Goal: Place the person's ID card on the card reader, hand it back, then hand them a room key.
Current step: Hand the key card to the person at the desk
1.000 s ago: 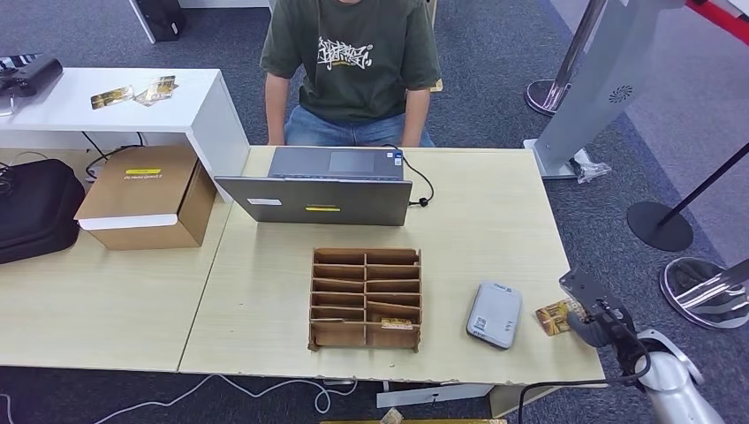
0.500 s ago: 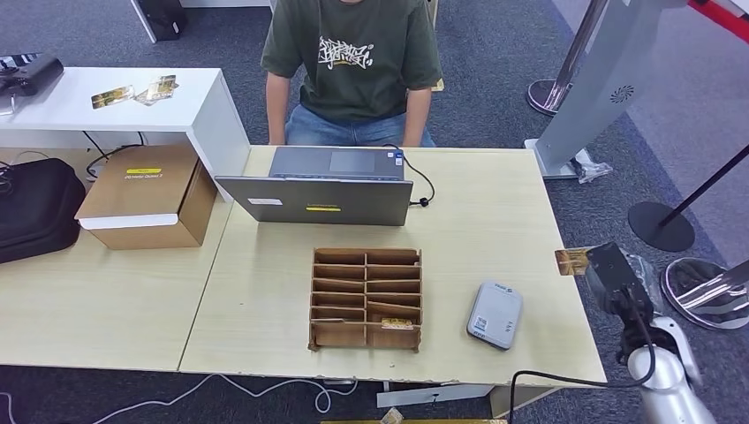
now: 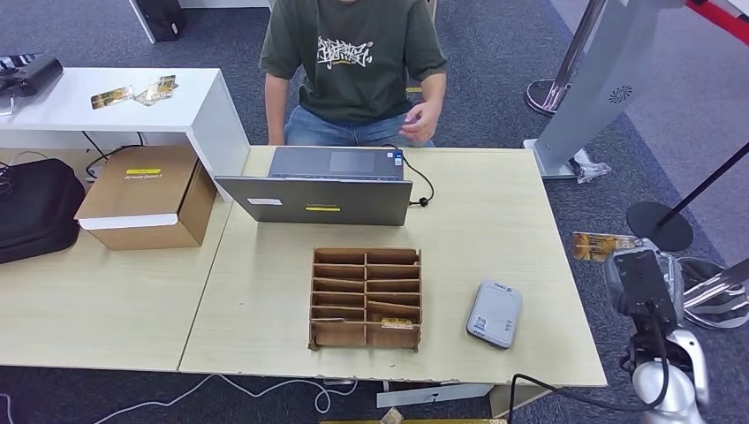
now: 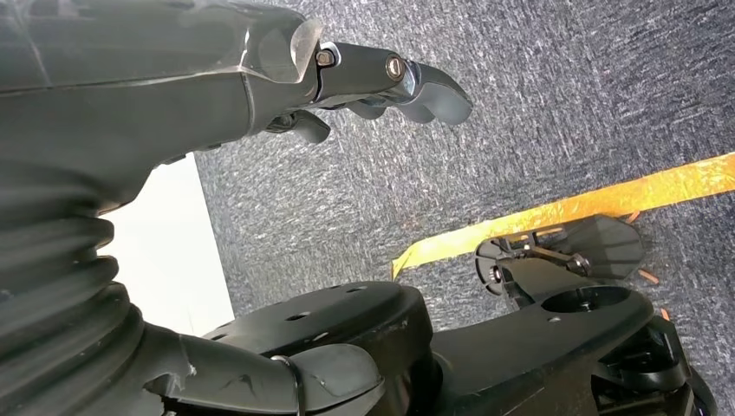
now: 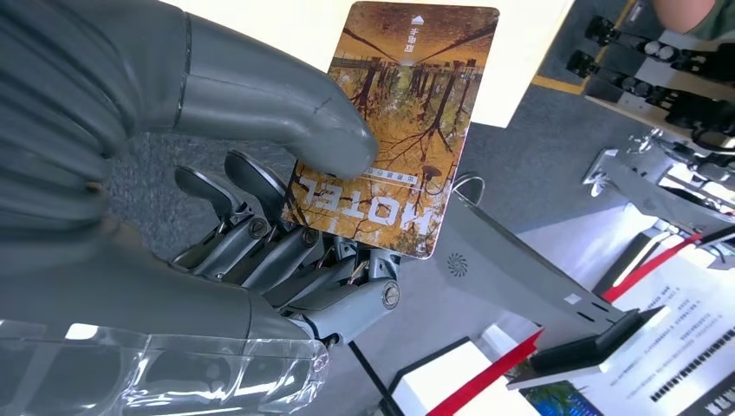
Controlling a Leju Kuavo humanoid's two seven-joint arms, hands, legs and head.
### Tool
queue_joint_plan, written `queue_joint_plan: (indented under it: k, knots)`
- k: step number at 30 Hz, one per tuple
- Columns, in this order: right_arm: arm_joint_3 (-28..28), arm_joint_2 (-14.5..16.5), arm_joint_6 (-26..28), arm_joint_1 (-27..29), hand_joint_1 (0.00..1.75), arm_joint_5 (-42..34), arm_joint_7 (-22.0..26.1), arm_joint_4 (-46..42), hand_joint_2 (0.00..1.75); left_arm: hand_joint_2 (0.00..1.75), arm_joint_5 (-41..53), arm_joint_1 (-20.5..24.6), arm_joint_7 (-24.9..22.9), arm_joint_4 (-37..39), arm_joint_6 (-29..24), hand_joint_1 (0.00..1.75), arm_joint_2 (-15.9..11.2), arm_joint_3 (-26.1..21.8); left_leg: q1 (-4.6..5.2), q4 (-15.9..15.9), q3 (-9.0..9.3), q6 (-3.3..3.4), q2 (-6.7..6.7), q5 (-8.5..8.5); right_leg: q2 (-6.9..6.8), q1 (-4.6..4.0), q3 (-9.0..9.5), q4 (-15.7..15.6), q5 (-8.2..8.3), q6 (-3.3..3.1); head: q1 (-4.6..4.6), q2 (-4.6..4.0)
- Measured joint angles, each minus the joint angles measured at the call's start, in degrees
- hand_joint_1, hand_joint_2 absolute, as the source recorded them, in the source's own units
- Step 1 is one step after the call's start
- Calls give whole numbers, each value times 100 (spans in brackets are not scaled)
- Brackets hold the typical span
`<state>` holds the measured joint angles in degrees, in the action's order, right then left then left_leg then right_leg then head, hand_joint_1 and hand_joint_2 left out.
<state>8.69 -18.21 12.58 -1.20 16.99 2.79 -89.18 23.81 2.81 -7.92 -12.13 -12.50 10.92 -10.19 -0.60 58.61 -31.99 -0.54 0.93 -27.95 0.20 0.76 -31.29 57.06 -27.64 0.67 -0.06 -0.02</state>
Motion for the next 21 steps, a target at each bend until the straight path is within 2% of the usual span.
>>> queue_joint_plan:
  k: [7, 9, 15, 17, 21]
  knots:
    - [43, 106, 191, 63, 175, 235, 15, -127, 175, 175, 42, 3, -1, 0, 1, 0, 2, 0, 0, 0, -1, 0, -1, 0, 1, 0, -1, 0, 0, 0, 0, 1]
    - [55, 116, 542, 67, 175, 772, 51, -133, 175, 175, 73, 5, -1, 0, -6, 0, 5, 0, 0, 0, -1, 0, -1, 0, 1, 0, -1, 0, 0, 0, 0, 1]
    - [48, 126, 1790, 118, 175, 3324, 32, -174, 175, 175, 178, 14, 5, 0, -3, 0, 15, 0, 0, 0, -1, 0, -1, 0, 1, 0, -1, 0, 0, 0, 0, 0]
    - [43, 134, 2014, 154, 175, 3948, -34, -196, 175, 175, 196, 19, 5, 0, 16, 0, 14, 0, 0, 0, -1, 0, 0, 0, 0, 0, 0, 0, 0, 0, 0, -1]
    - [38, 167, 2192, 207, 175, 4622, -150, -242, 175, 175, 209, 25, 5, 0, 56, 0, 14, 0, 0, 0, -1, 0, -1, 0, 0, 0, 0, 0, 0, 0, 0, 1]
